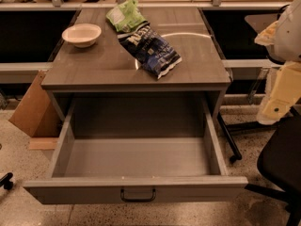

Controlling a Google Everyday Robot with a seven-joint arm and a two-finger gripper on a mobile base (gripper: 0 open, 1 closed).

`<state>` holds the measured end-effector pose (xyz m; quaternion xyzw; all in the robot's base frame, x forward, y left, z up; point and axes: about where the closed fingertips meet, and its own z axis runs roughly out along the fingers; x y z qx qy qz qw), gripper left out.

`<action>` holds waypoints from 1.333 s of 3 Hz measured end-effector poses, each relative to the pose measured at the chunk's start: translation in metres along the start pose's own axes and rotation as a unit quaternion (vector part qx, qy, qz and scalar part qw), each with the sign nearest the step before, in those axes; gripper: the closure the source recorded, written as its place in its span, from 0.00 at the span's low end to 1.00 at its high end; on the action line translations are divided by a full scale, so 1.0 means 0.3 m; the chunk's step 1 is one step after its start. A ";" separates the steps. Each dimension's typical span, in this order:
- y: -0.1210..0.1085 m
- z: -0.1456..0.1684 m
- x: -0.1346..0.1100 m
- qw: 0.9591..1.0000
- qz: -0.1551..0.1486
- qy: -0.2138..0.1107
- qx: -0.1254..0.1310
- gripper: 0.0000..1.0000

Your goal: Place blue chip bag into top drawer

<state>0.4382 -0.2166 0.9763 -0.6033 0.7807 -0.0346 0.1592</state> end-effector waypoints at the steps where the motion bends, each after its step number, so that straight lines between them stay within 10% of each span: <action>1: 0.000 0.000 0.000 1.000 0.000 0.000 0.000 0.00; 4: -0.129 0.153 -0.134 0.998 0.012 -0.063 0.006 0.00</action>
Offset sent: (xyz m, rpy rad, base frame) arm 0.0553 0.0285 -0.0192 0.0870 -0.0461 0.0239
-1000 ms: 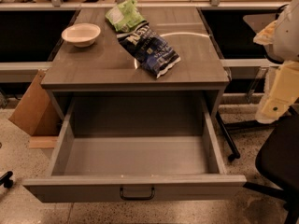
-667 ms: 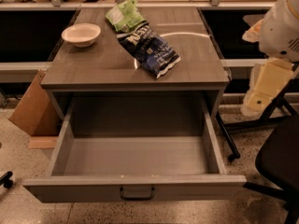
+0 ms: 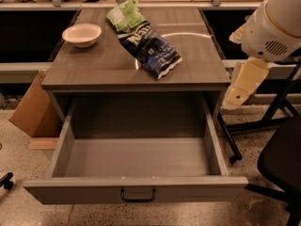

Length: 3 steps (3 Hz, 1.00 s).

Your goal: Place blue chip bag into top drawer

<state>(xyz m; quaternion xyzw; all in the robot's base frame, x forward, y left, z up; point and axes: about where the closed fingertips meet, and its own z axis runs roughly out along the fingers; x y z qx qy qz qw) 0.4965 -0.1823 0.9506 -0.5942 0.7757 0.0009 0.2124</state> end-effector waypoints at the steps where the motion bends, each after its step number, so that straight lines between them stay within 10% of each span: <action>1: -0.037 0.026 0.002 1.000 0.018 -0.010 0.014 0.00; 3: -0.351 0.197 -0.075 0.991 0.070 -0.107 0.047 0.00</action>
Offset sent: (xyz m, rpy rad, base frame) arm 0.1280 -0.0125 -0.0299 0.2499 -0.1412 -0.1522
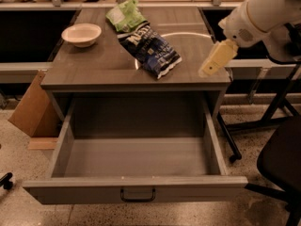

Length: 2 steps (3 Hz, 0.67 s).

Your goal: Place blue chip bag into top drawer

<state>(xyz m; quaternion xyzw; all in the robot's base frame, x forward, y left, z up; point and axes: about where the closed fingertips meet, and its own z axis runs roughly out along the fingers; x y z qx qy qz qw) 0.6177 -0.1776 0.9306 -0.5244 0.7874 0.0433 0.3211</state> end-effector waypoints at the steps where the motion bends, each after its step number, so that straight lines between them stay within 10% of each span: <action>1: -0.100 0.104 -0.083 0.999 0.017 -0.030 -0.002 0.00; 2: -0.167 0.205 -0.171 0.998 0.029 -0.056 -0.012 0.00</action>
Offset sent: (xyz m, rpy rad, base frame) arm 0.1316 0.0689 -0.0059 0.2069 -0.0117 -0.0010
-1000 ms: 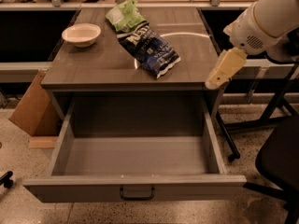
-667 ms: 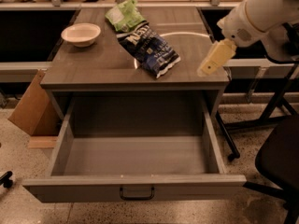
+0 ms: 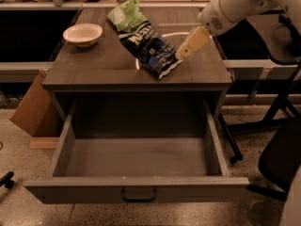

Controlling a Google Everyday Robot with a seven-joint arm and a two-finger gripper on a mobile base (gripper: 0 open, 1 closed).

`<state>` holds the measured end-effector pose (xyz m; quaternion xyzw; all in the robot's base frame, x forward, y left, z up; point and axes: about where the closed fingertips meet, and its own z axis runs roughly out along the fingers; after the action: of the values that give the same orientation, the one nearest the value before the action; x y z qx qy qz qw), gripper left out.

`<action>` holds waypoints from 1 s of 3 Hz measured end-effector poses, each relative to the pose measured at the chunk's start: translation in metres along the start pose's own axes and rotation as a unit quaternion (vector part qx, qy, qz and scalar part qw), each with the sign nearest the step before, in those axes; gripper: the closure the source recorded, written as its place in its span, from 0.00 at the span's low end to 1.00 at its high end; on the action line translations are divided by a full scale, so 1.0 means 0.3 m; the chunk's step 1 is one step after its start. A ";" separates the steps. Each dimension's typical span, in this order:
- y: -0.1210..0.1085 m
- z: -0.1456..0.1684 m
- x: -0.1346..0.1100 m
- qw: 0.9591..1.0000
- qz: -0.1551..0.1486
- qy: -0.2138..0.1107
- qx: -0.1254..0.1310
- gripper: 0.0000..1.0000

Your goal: Place blue chip bag into top drawer

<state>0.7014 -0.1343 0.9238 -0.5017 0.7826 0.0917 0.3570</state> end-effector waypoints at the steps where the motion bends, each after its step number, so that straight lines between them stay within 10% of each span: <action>1: -0.018 0.129 -0.111 0.999 -0.004 -0.024 -0.025 0.00; 3: 0.007 0.285 -0.199 0.997 -0.010 -0.029 -0.064 0.17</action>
Offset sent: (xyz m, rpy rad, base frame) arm 0.0608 0.0852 -0.0083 0.0872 0.0259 0.1138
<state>0.7539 -0.0476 0.8998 -0.5287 0.7592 0.1524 0.3477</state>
